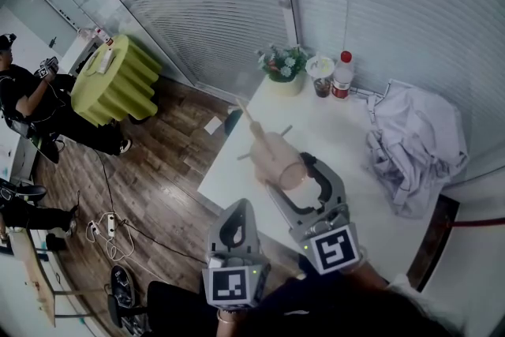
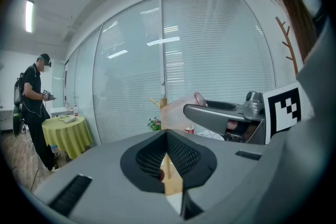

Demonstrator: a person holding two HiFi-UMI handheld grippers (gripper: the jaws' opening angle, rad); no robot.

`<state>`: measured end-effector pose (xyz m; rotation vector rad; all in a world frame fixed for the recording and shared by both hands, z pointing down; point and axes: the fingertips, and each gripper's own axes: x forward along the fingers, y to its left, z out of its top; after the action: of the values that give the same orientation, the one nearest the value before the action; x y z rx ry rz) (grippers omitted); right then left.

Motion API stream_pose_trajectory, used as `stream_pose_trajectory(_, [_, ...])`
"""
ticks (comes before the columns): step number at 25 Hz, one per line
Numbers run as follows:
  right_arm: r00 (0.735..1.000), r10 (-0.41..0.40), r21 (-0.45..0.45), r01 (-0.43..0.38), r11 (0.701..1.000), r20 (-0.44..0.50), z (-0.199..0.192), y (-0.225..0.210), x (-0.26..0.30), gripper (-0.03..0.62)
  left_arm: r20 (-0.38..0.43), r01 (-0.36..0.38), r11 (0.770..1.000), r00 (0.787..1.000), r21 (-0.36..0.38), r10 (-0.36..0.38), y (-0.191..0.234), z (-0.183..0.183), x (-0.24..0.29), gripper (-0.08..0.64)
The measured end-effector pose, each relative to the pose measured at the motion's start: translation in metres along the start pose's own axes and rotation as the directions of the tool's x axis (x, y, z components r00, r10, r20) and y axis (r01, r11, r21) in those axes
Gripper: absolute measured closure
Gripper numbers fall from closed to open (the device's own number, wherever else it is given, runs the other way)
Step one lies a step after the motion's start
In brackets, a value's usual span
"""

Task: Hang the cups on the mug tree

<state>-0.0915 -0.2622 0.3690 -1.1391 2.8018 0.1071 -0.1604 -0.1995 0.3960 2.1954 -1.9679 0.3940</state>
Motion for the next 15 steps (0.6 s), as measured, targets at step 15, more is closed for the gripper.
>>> stream_pose_trajectory(15, [1.000,-0.002,-0.015,0.002,1.000,-0.022,-0.0026,0.0021,-0.0101,0.290,0.017,0.002,1.000,1.000,0.003,-0.002,-0.0035,0.0021,-0.0082,0.561])
